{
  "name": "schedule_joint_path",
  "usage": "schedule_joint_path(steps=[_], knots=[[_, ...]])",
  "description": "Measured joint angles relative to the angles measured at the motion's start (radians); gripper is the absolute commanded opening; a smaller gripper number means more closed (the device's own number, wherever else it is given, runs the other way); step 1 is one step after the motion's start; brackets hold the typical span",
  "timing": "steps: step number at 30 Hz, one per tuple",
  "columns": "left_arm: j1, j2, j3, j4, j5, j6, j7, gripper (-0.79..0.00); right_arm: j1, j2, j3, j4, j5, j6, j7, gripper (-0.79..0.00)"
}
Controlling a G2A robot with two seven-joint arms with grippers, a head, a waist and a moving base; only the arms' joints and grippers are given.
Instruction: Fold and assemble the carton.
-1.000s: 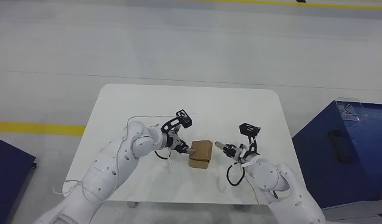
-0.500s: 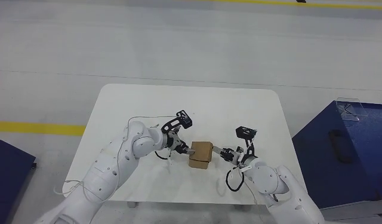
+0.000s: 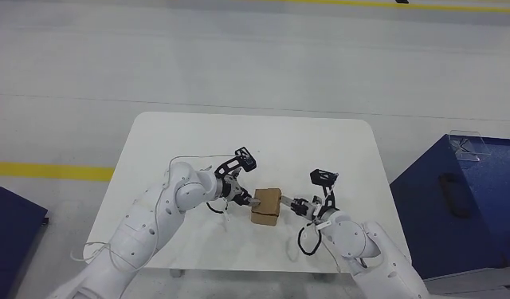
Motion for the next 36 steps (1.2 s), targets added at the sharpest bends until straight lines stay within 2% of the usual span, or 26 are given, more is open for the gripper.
schedule_joint_path(steps=[36], knots=[[-0.022, -0.02, 0.025, 0.033, -0.018, -0.012, -0.037, 0.0, 0.051, -0.026, -0.028, 0.056, 0.01, 0.008, -0.004, 0.0]])
